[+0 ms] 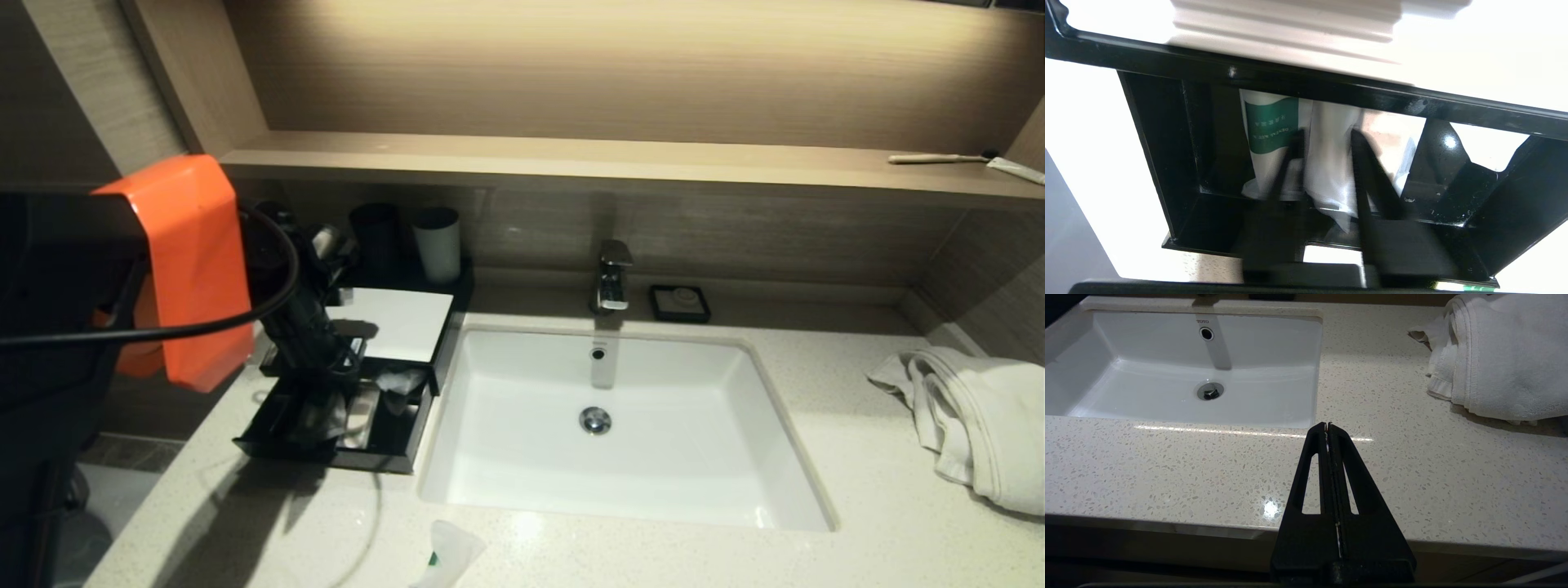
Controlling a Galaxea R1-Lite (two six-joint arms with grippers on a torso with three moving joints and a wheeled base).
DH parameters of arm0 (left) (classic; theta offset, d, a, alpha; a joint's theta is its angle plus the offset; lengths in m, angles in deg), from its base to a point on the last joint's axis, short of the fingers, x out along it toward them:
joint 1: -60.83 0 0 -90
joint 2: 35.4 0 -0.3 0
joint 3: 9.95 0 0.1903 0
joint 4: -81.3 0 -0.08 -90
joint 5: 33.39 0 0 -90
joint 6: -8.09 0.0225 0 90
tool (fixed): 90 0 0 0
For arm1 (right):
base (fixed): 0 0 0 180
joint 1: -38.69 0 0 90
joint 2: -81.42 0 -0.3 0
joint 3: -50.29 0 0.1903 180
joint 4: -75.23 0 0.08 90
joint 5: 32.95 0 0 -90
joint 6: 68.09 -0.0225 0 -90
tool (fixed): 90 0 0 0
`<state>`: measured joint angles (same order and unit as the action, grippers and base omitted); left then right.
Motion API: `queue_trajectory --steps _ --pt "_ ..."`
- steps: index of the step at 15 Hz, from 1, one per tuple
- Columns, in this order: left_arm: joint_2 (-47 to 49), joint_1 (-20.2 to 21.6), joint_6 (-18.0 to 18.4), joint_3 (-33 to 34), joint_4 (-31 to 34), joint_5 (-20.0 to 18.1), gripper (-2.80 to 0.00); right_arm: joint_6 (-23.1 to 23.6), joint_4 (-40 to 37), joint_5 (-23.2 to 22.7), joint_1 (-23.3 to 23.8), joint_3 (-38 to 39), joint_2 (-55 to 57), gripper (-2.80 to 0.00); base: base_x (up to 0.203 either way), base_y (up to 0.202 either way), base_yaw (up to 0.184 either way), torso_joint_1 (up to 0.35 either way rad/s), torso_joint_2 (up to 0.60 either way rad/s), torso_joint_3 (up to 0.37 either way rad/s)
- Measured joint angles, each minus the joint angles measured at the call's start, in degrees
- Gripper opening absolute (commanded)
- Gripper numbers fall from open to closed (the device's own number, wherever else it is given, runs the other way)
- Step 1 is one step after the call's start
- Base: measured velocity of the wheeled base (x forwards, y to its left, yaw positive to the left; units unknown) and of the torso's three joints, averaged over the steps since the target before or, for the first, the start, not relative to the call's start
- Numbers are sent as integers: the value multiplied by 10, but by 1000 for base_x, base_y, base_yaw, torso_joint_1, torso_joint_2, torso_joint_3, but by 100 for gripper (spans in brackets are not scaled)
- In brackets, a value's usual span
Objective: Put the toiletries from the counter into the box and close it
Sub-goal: Place the bathroom toiletry into the drawer
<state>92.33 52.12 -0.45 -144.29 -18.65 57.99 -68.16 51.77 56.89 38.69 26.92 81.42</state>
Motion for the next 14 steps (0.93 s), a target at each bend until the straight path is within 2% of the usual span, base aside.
queue_trajectory --steps 11,12,13,14 --pt "-51 -1 -7 2 1 -5 0 0 0 0 0 0 0 -280 0 0 0 0 0 0" --pt "-66 -1 -7 5 1 -6 -122 0 0 0 0 0 0 -280 0 0 0 0 0 0" --pt "-82 -2 -7 10 2 -6 -280 -1 0 0 0 0 0 -280 0 0 0 0 0 0" --pt "-102 -4 -6 17 2 -6 -280 0 0 0 0 0 0 -280 0 0 0 0 0 0"
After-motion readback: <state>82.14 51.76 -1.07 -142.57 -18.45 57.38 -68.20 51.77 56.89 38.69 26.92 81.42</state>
